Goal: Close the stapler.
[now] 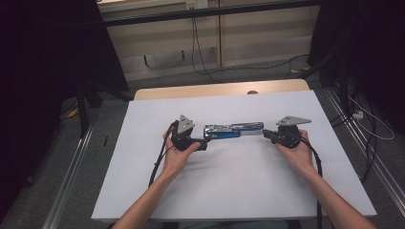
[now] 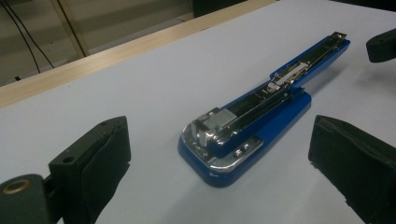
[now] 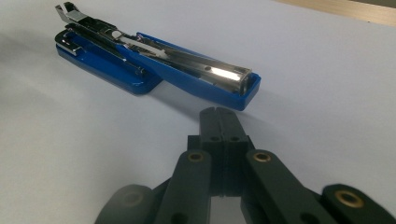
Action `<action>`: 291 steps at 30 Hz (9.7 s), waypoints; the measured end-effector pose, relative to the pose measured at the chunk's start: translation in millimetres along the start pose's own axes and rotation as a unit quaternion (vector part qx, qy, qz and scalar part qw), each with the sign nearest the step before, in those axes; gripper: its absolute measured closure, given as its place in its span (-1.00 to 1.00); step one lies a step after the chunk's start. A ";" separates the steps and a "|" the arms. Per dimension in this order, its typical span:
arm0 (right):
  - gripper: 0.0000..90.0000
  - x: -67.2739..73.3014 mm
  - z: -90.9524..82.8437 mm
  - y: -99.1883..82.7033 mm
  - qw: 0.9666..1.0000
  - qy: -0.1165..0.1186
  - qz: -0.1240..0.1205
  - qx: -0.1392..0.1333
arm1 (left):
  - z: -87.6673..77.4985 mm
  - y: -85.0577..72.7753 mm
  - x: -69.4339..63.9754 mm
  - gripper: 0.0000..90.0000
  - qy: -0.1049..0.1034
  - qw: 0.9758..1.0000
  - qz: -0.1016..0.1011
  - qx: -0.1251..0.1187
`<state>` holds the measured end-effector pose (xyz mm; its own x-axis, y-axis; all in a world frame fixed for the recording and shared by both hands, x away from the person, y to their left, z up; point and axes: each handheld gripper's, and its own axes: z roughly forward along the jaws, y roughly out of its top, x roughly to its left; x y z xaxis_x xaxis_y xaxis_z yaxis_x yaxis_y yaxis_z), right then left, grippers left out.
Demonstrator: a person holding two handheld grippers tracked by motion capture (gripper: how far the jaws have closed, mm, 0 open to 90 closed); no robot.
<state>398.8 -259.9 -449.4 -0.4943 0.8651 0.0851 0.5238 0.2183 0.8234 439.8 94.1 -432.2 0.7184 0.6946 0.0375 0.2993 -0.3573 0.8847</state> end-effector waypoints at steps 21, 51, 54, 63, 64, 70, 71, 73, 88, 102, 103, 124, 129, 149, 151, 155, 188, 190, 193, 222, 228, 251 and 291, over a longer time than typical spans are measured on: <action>1.00 -0.8 4.6 -0.6 1.000 -0.008 -0.013 0.007 | 6.9 -4.5 -3.9 0.72 -0.045 0.999 -0.015 0.006; 1.00 -0.6 13.2 1.6 0.999 -0.011 -0.021 0.033 | 26.9 -7.4 3.4 1.00 -0.041 0.997 -0.020 0.063; 1.00 -0.5 14.0 2.8 0.999 -0.010 -0.024 0.032 | 27.5 -7.7 4.0 1.00 -0.037 0.997 -0.016 0.061; 1.00 -1.3 16.3 4.7 0.999 -0.011 -0.025 0.040 | 28.6 -7.8 2.9 1.00 -0.034 0.998 -0.011 0.059; 1.00 -1.3 16.4 4.6 0.999 -0.010 -0.025 0.041 | 28.8 -8.1 2.6 1.00 -0.035 0.998 -0.016 0.058; 1.00 -2.6 17.4 5.9 0.999 -0.011 -0.022 0.044 | 29.3 -8.0 1.6 1.00 -0.035 0.998 -0.013 0.058; 1.00 -2.7 17.9 6.8 0.999 -0.012 -0.024 0.047 | 29.3 -8.1 1.4 1.00 -0.035 0.998 -0.014 0.057; 1.00 -2.5 18.3 8.4 0.998 -0.013 -0.027 0.054 | 29.3 -8.0 1.0 1.00 -0.034 0.998 -0.014 0.057; 1.00 -2.6 24.8 9.3 0.997 -0.023 -0.024 0.075 | 28.9 -7.9 1.8 1.00 -0.032 0.998 0.001 0.059; 1.00 -2.2 27.5 9.8 0.997 -0.025 -0.028 0.070 | 29.1 -8.3 1.8 1.00 -0.032 0.998 0.000 0.056; 1.00 -2.7 27.7 9.7 0.997 -0.024 -0.027 0.069 | 29.1 -8.3 1.8 1.00 -0.032 0.998 0.000 0.056; 1.00 1.3 30.0 10.4 0.997 -0.030 -0.030 0.059 | 29.1 -8.4 2.2 1.00 -0.034 0.998 -0.001 0.056; 1.00 2.1 30.3 11.1 0.998 -0.032 -0.029 0.051 | 29.1 -8.4 2.3 1.00 -0.034 0.998 -0.001 0.056; 1.00 0.6 26.0 14.1 0.999 -0.030 -0.020 0.027 | 29.2 -8.4 1.9 1.00 -0.033 0.998 -0.001 0.056; 1.00 1.0 25.8 14.5 0.999 -0.029 -0.020 0.026 | 29.1 -8.3 2.0 1.00 -0.034 0.998 -0.001 0.056; 1.00 1.8 24.7 15.7 0.999 -0.028 -0.018 0.019 | 29.1 -8.4 2.0 1.00 -0.034 0.998 -0.002 0.057; 0.14 2.0 19.4 14.2 1.000 -0.013 0.017 -0.003 | 23.4 -10.2 -2.6 0.80 -0.054 0.997 -0.014 0.057; 0.00 2.7 18.4 13.3 1.000 -0.018 0.021 -0.004 | 21.7 -11.1 -3.1 0.69 -0.050 0.997 -0.010 0.057; -0.18 3.6 16.8 12.3 0.999 -0.025 0.020 -0.009 | 20.1 -11.9 -3.4 0.56 -0.053 0.997 -0.010 0.055; -0.92 12.5 9.9 15.0 0.999 -0.028 0.018 -0.043 | -9.8 -8.5 -0.3 -0.91 0.012 0.999 -0.017 0.038; -0.92 12.9 6.2 11.4 0.998 -0.029 0.023 -0.046 | -19.7 -12.2 -0.9 -0.91 0.017 0.999 -0.021 0.023; -0.91 26.0 -21.4 -0.1 0.996 -0.046 0.020 -0.070 | -69.1 -20.9 0.5 -0.92 0.022 0.999 -0.036 -0.022; -0.92 31.5 -94.7 -45.6 0.989 -0.113 0.046 -0.087 | -139.6 -61.4 4.2 -0.93 0.041 0.997 -0.053 -0.030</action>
<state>293.7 -285.4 -431.2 -0.2716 0.9610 0.0529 0.4230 0.0698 0.9034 336.8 206.0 -421.5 0.6299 0.7763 -0.0227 0.3310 -0.2419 0.9121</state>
